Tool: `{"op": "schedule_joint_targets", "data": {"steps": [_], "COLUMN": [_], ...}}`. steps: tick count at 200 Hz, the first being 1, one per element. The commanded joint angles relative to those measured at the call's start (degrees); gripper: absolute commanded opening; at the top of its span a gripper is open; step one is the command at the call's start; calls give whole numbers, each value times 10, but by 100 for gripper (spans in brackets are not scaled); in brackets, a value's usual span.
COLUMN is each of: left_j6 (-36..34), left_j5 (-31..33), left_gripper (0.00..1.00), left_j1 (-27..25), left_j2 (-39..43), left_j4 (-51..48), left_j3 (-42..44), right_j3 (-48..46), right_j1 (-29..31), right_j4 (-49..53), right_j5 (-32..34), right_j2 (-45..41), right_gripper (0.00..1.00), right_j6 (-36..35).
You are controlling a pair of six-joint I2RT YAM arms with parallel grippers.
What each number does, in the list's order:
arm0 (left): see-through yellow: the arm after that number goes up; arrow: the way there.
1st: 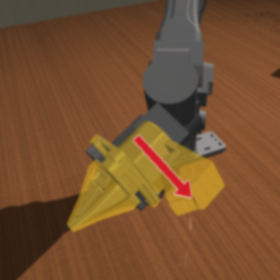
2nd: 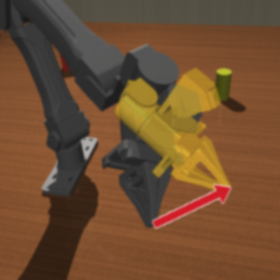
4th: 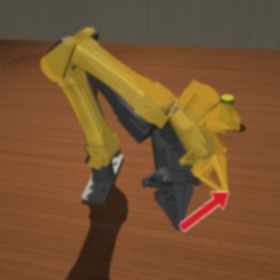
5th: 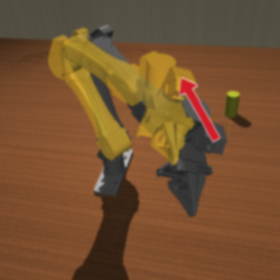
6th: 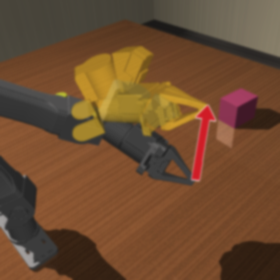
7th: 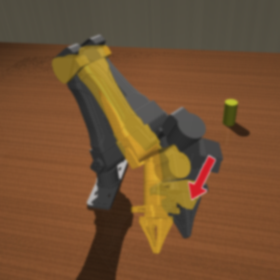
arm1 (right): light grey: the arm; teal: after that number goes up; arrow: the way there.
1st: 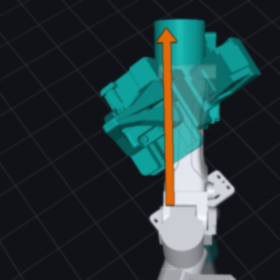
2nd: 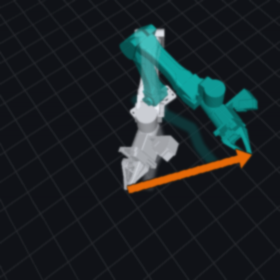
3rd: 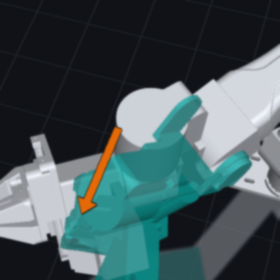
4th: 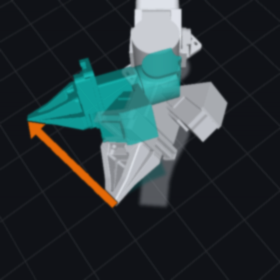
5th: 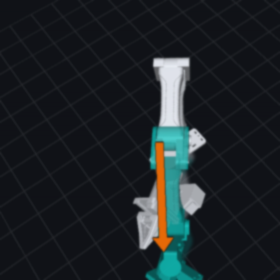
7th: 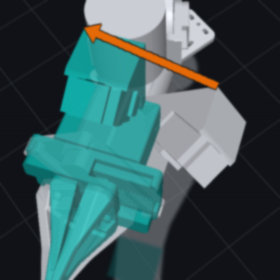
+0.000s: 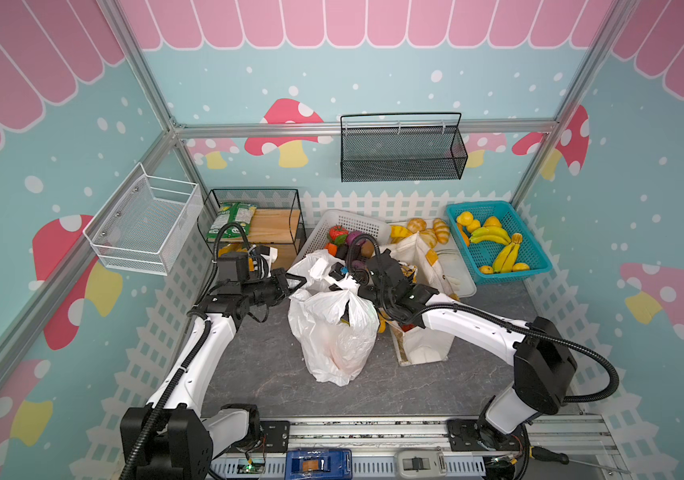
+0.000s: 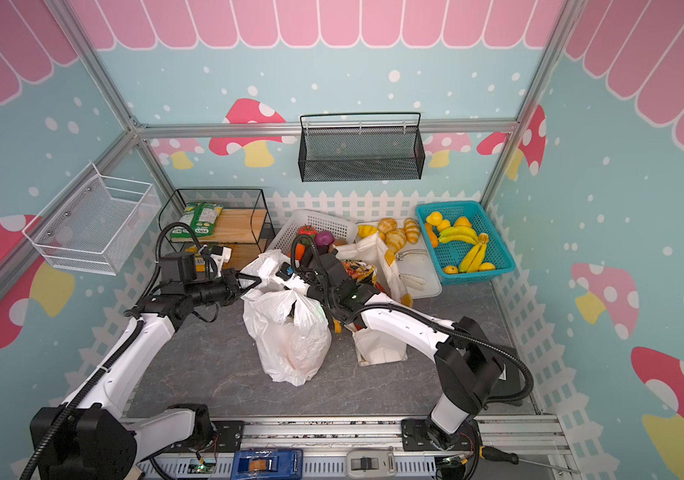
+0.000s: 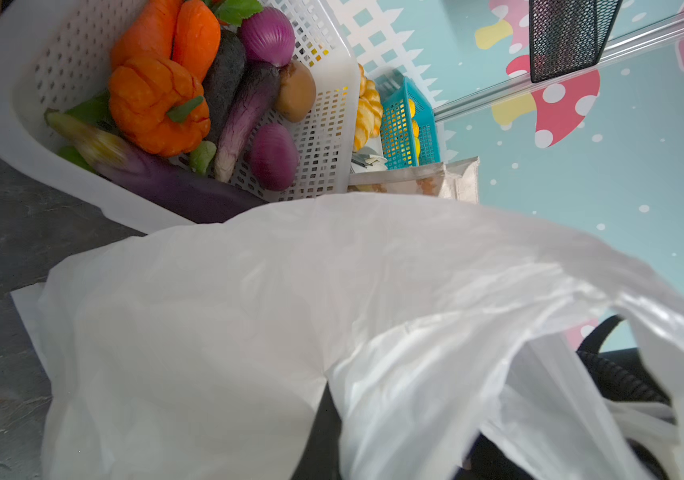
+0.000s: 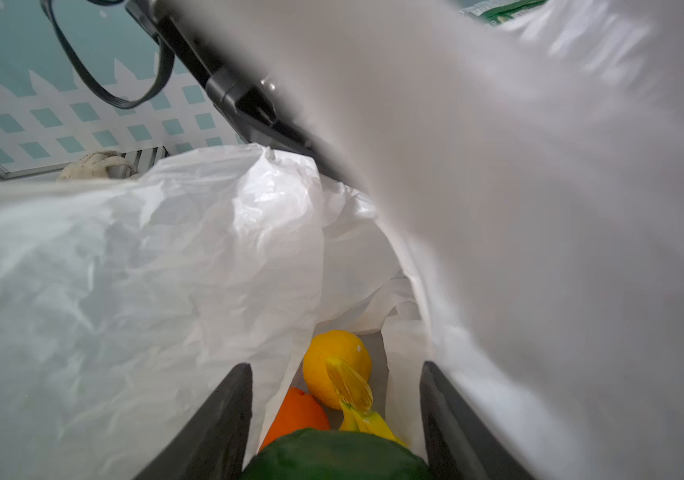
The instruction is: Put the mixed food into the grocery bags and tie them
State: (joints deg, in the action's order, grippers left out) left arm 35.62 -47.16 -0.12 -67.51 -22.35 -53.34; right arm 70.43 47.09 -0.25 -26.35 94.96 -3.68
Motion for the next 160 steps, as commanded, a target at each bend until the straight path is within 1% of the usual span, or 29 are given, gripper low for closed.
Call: {"op": "schedule_joint_targets", "data": {"steps": [1,14,31,41,74,94,122,142,160], "left_j6": [1,0,0,0,1,1,0,0,0], "left_j5": [-8,-8,-8,-8,-7,-7,-7,-8,-7], "left_gripper": [0,0,0,0,0,0,0,0,0], "left_j1": [-1,-1,-1,-1,-1,-1,-1,-1,-1], "left_j2": [5,5,4,4,4,4,4,4,4], "left_j4": [11,11,12,12,12,11,11,11,12], "left_j3": [6,5,5,6,6,7,6,7,7], "right_j3": [6,0,-13,-22,-46,-53,-65,-81,-107], "right_j1": [3,4,5,5,4,5,3,-2,-12], "right_j4": [4,4,-7,-19,-46,-48,-48,-36,-27], "right_j5": [12,10,-5,-16,-39,-48,-50,-25,18], "right_j2": [30,35,27,17,-18,-33,-62,-97,-143], "right_gripper": [41,47,61,67,78,81,82,80,77], "right_j6": [-26,-24,-10,-1,21,30,35,25,6]}}
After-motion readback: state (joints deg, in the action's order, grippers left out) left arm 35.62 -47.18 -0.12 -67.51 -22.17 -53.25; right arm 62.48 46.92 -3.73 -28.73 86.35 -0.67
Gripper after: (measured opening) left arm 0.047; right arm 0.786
